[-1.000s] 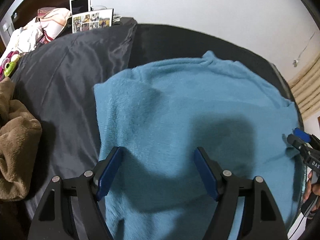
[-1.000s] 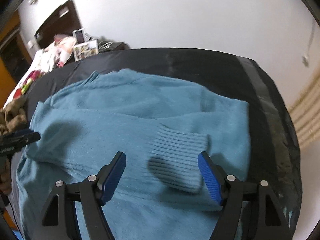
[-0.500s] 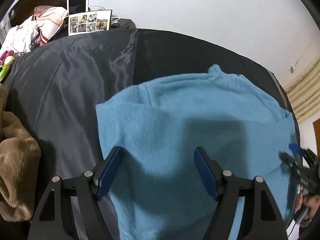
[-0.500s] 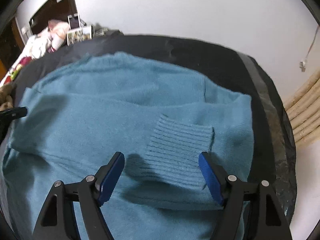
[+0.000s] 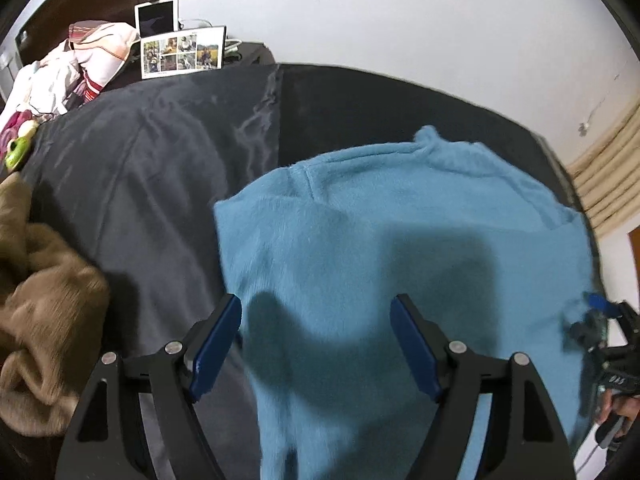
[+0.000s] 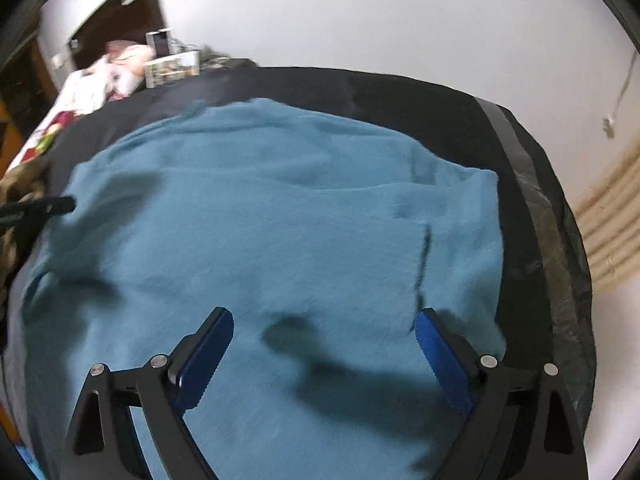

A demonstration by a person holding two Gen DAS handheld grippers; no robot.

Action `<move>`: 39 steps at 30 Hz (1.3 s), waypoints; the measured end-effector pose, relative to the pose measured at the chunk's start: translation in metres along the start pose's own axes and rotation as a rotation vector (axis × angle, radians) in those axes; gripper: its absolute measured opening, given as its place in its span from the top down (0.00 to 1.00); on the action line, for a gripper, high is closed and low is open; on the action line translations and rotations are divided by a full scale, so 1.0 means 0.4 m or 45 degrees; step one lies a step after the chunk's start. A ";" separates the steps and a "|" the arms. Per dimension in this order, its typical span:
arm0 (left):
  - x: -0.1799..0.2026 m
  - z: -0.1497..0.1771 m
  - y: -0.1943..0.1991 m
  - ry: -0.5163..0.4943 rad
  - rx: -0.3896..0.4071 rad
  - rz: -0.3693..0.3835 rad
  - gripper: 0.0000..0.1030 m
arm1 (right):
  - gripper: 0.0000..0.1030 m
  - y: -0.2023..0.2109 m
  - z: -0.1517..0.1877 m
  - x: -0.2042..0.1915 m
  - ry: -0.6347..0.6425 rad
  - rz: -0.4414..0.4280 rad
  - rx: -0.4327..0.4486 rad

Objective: Fold clothes

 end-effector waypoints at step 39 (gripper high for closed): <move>-0.019 0.758 0.256 0.238 -0.129 -0.098 0.22 | 0.01 0.254 0.670 0.114 0.005 -0.227 -0.191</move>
Point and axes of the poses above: each gripper's, at about its wrist camera, not at the fingertips, and y roughly against the way its jaws point, x to its right, z to its underside, the point moved 7 cm from there along -y, roughly the way its jaws point, and after that the axes turned 2 degrees about -x, right-handed, at the moved point
